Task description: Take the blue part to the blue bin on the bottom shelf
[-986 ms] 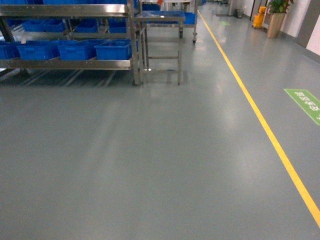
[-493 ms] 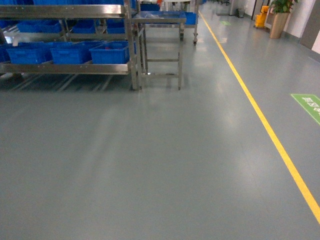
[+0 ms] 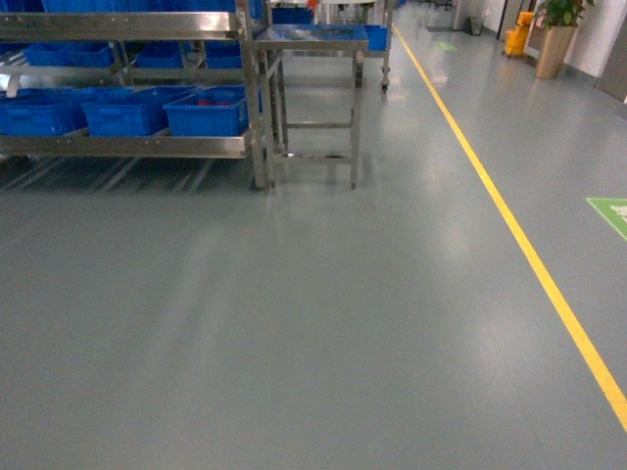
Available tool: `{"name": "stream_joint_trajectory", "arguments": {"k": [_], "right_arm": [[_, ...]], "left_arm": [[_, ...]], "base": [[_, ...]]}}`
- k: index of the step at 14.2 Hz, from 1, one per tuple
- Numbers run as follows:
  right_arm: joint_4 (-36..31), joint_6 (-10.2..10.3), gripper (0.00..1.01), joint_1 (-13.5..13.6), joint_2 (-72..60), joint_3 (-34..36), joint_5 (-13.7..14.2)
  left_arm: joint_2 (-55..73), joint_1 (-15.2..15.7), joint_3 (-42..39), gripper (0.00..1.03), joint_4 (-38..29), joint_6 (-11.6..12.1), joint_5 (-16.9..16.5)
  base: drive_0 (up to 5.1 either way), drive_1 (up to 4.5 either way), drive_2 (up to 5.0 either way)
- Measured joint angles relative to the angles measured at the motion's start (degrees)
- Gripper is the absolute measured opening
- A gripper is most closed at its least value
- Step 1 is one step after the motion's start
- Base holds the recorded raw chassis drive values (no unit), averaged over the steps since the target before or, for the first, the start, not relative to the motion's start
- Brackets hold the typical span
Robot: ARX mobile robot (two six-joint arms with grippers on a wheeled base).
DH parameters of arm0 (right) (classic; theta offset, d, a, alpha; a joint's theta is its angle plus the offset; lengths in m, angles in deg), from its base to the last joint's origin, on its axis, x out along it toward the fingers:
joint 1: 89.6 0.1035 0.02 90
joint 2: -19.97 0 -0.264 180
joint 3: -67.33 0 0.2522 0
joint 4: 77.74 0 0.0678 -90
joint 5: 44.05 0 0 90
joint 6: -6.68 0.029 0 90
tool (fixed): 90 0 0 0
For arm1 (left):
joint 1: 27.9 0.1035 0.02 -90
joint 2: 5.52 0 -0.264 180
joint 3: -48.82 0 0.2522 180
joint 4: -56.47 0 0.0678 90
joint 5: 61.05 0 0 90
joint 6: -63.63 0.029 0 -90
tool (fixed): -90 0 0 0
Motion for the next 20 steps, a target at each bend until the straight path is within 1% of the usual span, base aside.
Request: {"name": "stream_joint_trajectory", "arguments": {"k": [20], "right_arm": [[0.07, 0.00, 0.98, 0.00, 0.00, -0.02, 0.00]], "left_arm": [[0.13, -0.02, -0.02, 0.44, 0.31, 0.00, 0.11]], "base": [[0.0, 4.27, -4.3]]}}
